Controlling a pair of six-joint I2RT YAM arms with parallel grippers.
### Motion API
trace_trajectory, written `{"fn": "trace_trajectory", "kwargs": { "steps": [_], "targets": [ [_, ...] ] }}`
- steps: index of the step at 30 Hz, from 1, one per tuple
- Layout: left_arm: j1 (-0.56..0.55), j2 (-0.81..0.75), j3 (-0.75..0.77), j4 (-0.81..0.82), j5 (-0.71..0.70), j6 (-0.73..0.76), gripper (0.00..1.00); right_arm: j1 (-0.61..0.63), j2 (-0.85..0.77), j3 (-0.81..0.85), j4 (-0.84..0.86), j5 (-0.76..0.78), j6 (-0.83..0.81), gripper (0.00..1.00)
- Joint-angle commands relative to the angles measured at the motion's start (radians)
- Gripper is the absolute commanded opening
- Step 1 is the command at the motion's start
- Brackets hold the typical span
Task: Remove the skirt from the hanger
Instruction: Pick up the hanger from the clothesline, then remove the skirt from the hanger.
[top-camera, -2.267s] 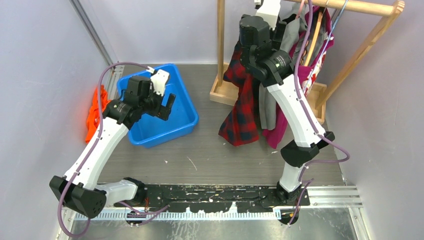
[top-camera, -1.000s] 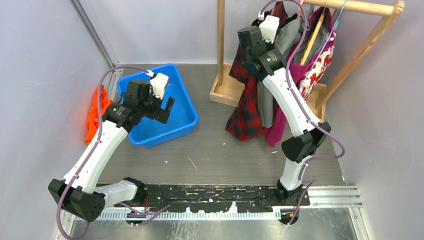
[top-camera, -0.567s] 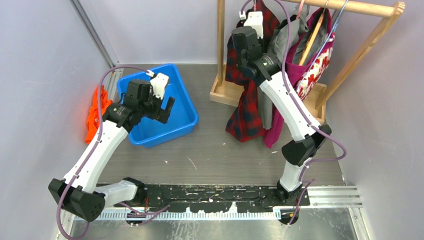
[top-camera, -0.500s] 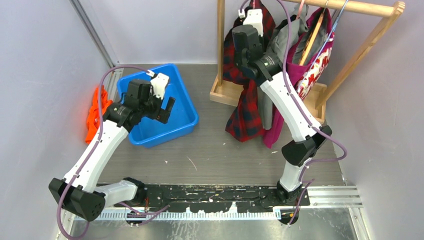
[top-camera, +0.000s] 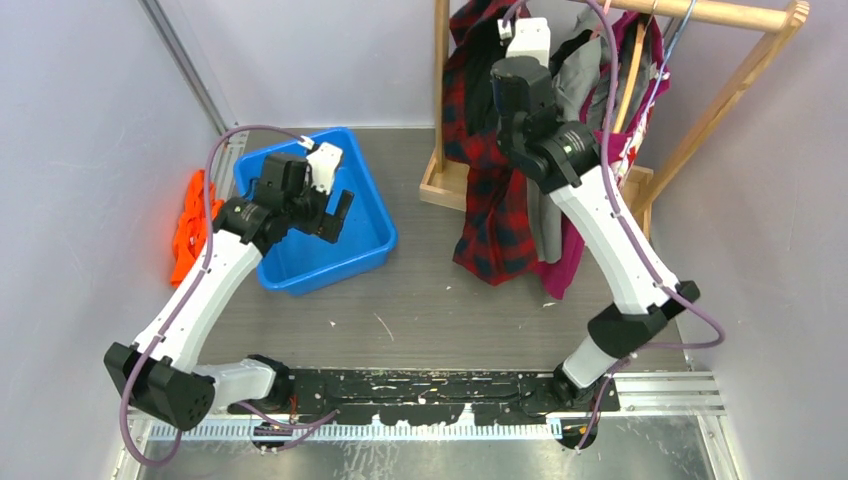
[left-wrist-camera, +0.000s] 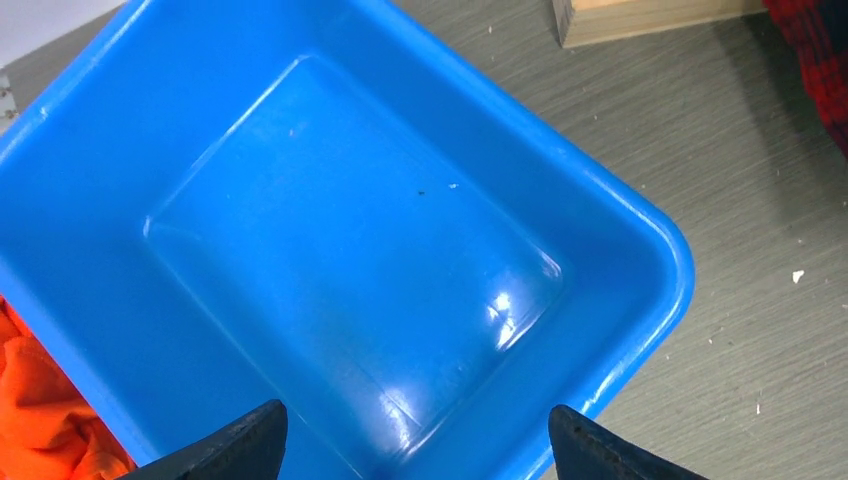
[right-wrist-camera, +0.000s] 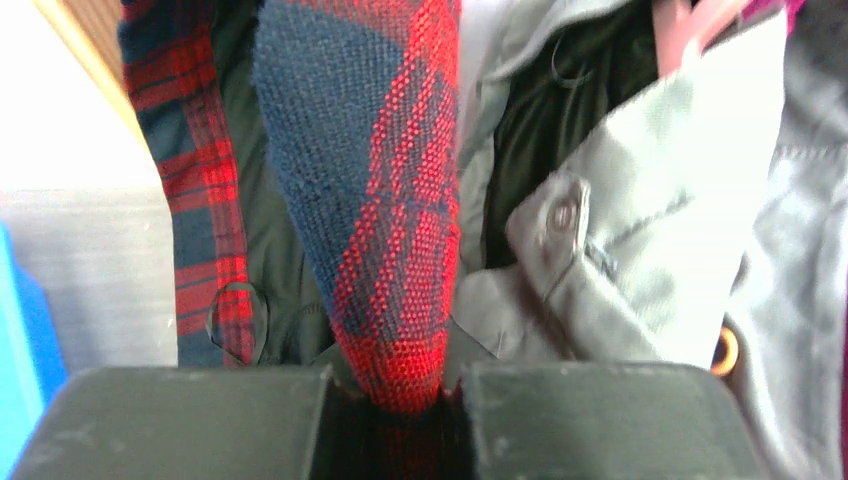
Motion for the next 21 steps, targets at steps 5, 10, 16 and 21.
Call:
{"fn": "trace_trajectory", "kwargs": {
  "steps": [5,10,16,21],
  "targets": [
    [-0.005,0.076,0.235,0.0,0.038,0.0,0.96,0.057,-0.236,-0.19,-0.097,-0.108,0.211,0.01],
    [-0.006,0.133,0.333,-0.012,0.101,-0.029,0.96,0.082,-0.298,-0.231,-0.219,-0.269,0.231,0.01],
    [-0.009,0.17,0.416,0.026,0.285,-0.109,0.93,0.112,-0.295,-0.126,-0.372,-0.491,0.245,0.01],
    [-0.019,0.177,0.442,0.088,0.437,-0.152,0.92,0.133,-0.215,0.011,-0.461,-0.649,0.227,0.01]
  ]
}}
